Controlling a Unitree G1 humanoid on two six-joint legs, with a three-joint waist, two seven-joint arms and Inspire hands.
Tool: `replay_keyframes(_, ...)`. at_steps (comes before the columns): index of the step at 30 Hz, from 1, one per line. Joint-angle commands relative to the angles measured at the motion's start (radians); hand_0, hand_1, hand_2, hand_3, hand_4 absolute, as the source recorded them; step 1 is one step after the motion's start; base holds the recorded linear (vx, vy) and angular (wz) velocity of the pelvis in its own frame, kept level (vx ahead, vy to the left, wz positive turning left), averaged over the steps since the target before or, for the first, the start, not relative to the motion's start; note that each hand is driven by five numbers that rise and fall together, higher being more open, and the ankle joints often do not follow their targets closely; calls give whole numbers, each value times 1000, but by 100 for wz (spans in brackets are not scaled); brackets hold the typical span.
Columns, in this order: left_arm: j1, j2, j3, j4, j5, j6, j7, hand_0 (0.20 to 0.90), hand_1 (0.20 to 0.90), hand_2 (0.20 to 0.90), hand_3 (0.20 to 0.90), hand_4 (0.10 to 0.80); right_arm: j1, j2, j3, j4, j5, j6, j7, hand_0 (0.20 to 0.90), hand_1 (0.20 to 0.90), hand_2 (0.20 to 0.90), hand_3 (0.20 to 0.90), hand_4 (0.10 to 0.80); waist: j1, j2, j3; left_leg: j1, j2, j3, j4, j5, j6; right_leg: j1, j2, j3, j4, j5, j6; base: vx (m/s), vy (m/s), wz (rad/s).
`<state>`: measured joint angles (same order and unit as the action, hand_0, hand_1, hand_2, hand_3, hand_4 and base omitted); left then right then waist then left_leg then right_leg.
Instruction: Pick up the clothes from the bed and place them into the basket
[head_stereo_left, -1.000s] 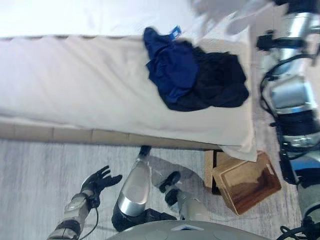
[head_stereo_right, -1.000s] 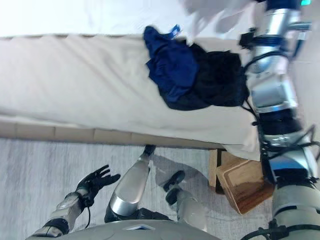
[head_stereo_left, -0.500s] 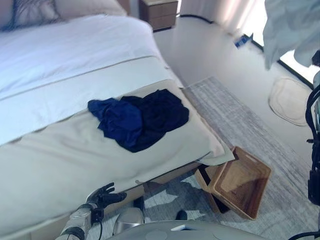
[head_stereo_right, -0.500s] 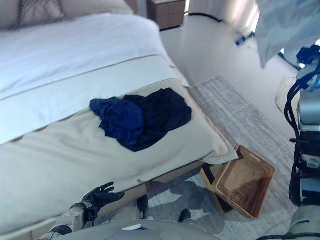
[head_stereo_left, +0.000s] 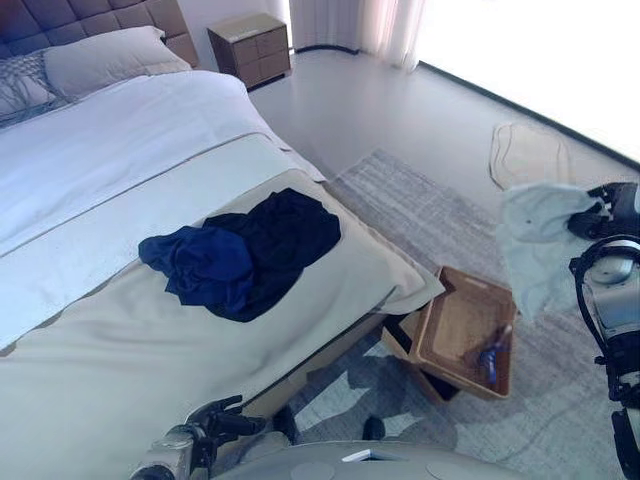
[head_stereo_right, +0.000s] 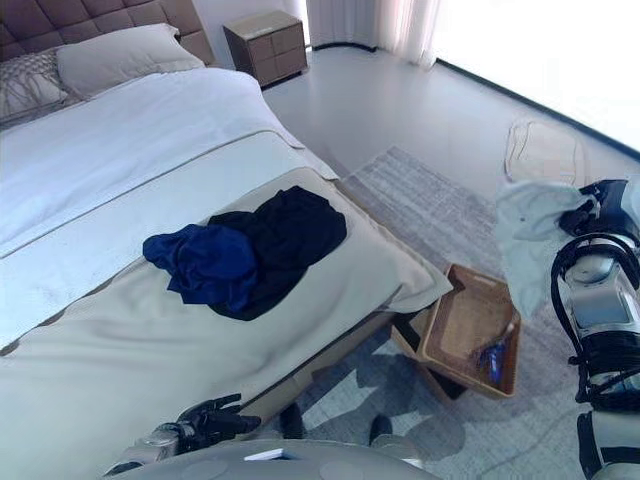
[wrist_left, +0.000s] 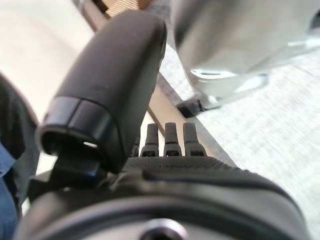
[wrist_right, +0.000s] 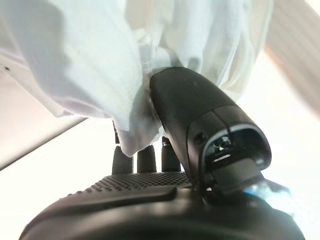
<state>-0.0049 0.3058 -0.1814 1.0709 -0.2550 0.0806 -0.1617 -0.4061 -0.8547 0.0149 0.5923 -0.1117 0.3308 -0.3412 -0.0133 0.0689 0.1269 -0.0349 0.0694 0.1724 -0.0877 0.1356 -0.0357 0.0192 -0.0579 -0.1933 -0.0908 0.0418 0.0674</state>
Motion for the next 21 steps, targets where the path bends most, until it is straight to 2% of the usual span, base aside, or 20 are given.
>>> replay_keyframes(1, -114, 63, -47, -34, -75, -36, 20, 900, 900, 900, 900, 800, -271, -125, 57, 8, -16, -18, -63, 844, 844, 844, 834, 734, 31, -13, 96, -12, -52, -23, 51, -129, -4, -55, -2, -53, 88, -66, -30, -165, -64, -1)
replay_keyframes(2, -123, 63, -50, -49, -88, -38, 23, 900, 900, 900, 900, 800, -302, -128, 79, 37, -4, -7, -66, 900, 900, 900, 900, 800, 31, -3, 114, -27, -51, -21, 55, -125, -6, -68, -2, -52, 87, -63, -31, -174, -61, 0)
replay_keyframes(6, -150, 74, -65, -89, -137, -55, 30, 900, 900, 900, 900, 800, -399, -142, 152, 150, 39, 68, -74, 900, 900, 900, 900, 800, 33, 23, 164, -84, -46, -18, 74, -114, -15, -114, -1, -50, 82, -55, -33, -139, -81, -8)
replay_keyframes(11, -160, 98, -68, -138, -173, -62, 13, 900, 900, 900, 900, 800, -440, -172, 198, 241, 44, 120, -86, 900, 900, 900, 900, 800, 29, 44, 200, -117, -38, -18, 73, -97, -24, -151, 5, -46, 85, -51, -37, -63, -40, -6)
replay_keyframes(16, -139, 111, -60, -174, -170, -43, -6, 900, 900, 900, 900, 800, -403, -199, 183, 230, 19, 152, -121, 900, 900, 900, 900, 800, 26, 37, 202, -116, -32, -11, 72, -92, -30, -151, 6, -51, 87, -51, -36, 28, -3, 1)
replay_keyframes(21, -121, 111, -61, -165, -160, -36, -18, 900, 900, 900, 900, 800, -375, -224, 178, 242, -25, 129, -141, 900, 900, 900, 900, 800, 36, 15, 184, -101, -26, -8, 70, -98, -32, -136, 2, -67, 81, -49, -32, 49, 12, 4)
